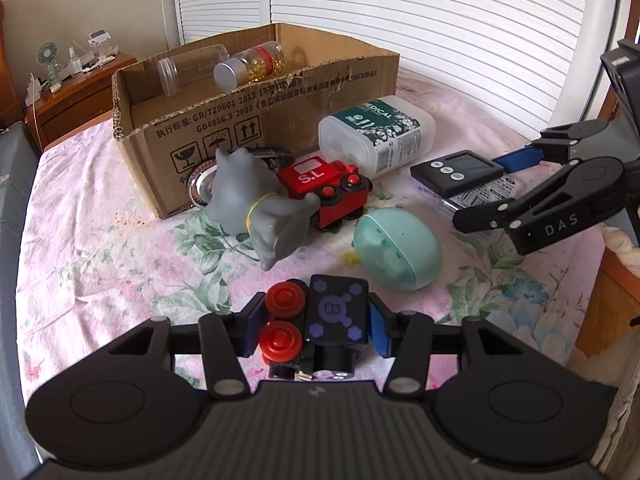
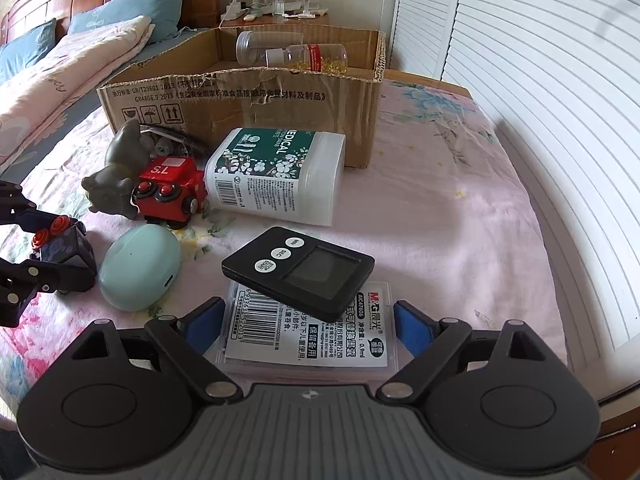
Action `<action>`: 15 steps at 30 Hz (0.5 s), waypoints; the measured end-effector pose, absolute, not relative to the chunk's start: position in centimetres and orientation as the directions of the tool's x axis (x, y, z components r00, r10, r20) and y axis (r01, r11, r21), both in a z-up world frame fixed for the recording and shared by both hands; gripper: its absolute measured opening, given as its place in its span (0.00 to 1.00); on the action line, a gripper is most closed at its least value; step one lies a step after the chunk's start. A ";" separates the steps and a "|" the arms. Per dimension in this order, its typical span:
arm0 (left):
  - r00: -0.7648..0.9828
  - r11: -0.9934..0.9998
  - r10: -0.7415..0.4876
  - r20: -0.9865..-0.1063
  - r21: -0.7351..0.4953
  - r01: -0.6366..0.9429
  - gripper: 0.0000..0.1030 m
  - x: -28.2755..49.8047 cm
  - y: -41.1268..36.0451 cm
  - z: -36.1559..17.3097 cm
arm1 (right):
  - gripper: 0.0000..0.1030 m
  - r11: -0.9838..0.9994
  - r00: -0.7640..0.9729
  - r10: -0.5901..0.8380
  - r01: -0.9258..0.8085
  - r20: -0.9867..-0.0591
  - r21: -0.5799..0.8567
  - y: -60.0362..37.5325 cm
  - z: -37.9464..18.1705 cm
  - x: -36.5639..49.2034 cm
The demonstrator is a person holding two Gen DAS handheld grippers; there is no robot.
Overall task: Organize rigid objects
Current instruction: 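Grasp the toy cube with the left tool while right grasps the white card package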
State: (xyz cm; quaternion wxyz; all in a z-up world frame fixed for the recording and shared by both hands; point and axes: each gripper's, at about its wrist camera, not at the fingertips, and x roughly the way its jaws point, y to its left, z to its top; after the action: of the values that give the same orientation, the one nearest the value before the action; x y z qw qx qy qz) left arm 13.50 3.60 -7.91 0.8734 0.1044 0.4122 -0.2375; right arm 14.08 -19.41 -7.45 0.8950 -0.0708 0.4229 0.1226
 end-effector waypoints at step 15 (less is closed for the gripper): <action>0.516 0.858 -0.322 -0.794 -0.015 0.513 0.48 12.8 3.8 -6.3 | 0.89 0.947 0.573 0.181 -0.322 -0.799 -0.016 -19.7 -5.0 12.8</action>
State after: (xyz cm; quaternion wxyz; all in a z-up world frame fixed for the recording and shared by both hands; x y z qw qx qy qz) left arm 12.85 3.77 -6.30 0.8634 0.1112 0.4287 -0.2417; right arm 12.78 -19.70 -4.97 0.8832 -0.0797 0.4397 0.1424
